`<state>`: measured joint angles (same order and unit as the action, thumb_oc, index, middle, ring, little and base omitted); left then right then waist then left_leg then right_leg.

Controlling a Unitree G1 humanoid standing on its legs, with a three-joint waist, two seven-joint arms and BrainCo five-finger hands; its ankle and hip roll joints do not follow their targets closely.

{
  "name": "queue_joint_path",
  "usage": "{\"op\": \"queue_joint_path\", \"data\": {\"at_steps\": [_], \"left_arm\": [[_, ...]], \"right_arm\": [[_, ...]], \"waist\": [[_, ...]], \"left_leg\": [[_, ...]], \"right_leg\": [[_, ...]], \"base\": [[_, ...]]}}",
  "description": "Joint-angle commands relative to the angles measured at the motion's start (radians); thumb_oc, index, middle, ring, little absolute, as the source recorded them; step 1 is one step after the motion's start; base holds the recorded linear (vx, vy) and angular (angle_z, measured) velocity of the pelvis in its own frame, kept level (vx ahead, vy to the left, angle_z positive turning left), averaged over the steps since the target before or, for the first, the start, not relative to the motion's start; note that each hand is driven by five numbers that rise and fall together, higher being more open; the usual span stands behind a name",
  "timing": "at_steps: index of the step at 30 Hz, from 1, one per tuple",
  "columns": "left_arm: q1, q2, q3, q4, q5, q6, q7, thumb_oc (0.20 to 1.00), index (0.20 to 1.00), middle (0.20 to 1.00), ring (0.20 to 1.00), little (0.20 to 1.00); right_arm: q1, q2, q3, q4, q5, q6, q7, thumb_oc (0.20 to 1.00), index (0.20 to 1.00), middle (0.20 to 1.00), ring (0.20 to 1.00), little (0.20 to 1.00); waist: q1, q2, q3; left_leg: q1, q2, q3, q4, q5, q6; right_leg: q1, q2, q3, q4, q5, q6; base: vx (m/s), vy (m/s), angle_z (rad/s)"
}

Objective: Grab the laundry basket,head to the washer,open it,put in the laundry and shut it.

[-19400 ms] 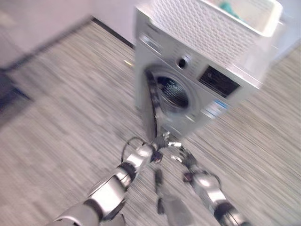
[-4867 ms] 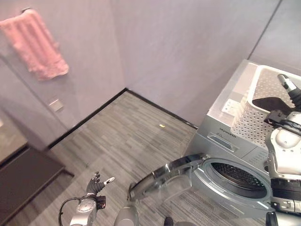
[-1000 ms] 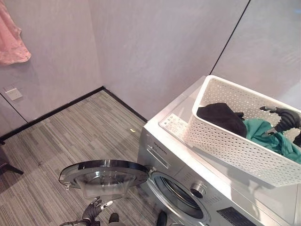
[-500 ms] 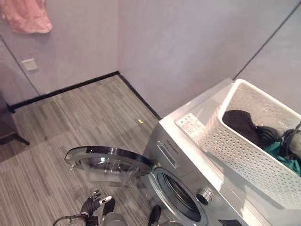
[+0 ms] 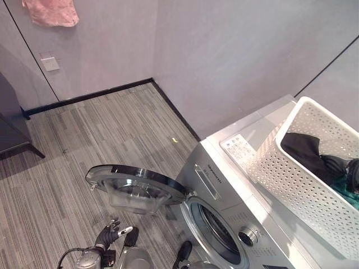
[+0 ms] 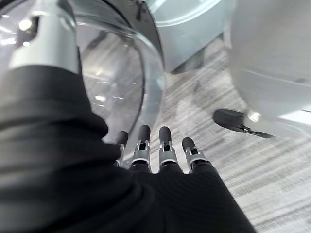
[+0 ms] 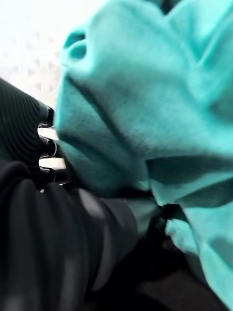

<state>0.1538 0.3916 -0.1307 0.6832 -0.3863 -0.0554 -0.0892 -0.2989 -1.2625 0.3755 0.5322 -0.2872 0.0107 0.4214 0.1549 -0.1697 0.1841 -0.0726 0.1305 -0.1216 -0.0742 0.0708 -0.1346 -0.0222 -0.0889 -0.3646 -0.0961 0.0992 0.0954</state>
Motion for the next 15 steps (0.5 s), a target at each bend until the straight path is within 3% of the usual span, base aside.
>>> {"op": "queue_joint_path", "data": {"at_steps": [1, 7, 12, 15], "left_arm": [[-0.034, 0.02, 0.001, -0.037, -0.022, -0.035, 0.003, 1.0, 1.0, 1.0, 1.0, 1.0], [-0.004, 0.016, 0.026, -0.045, -0.028, -0.039, 0.0, 1.0, 1.0, 1.0, 1.0, 1.0], [0.018, 0.016, 0.036, -0.062, -0.033, -0.038, -0.004, 1.0, 1.0, 1.0, 1.0, 1.0], [0.033, 0.007, 0.051, -0.074, -0.03, -0.036, 0.003, 1.0, 1.0, 1.0, 1.0, 1.0]], "right_arm": [[0.096, 0.067, 0.139, 0.017, 0.063, 0.005, 0.074, 0.2, 0.2, 0.2, 0.2, 0.2], [0.177, 0.088, -0.007, -0.036, 0.211, 0.008, 0.018, 0.2, 0.2, 0.2, 0.2, 0.2], [0.206, 0.093, -0.093, -0.033, 0.218, 0.023, -0.019, 0.2, 0.2, 0.2, 0.2, 0.2], [0.169, 0.113, -0.192, -0.028, 0.27, 0.029, -0.102, 0.2, 0.2, 0.2, 0.2, 0.2]], "waist": [[0.011, 0.022, 0.042], [-0.011, 0.024, 0.03], [-0.022, 0.03, 0.018], [-0.035, 0.035, 0.001]], "left_leg": [[-0.051, 0.052, 0.033, -0.013, -0.027, 0.028], [-0.026, 0.054, 0.06, -0.013, -0.037, 0.029], [-0.016, 0.052, 0.066, -0.013, -0.043, 0.03], [-0.005, 0.047, 0.08, -0.013, -0.051, 0.032]], "right_leg": [[0.024, -0.11, 0.016, 0.055, -0.114, 0.07], [0.025, -0.11, 0.043, 0.047, -0.107, 0.072], [0.035, -0.112, 0.045, 0.039, -0.104, 0.074], [0.039, -0.114, 0.054, 0.029, -0.097, 0.077]], "base": [[-0.01, 0.004, -0.09], [0.0, 0.01, -0.14], [0.0, 0.007, -0.11], [0.0, 0.014, -0.03]]}}
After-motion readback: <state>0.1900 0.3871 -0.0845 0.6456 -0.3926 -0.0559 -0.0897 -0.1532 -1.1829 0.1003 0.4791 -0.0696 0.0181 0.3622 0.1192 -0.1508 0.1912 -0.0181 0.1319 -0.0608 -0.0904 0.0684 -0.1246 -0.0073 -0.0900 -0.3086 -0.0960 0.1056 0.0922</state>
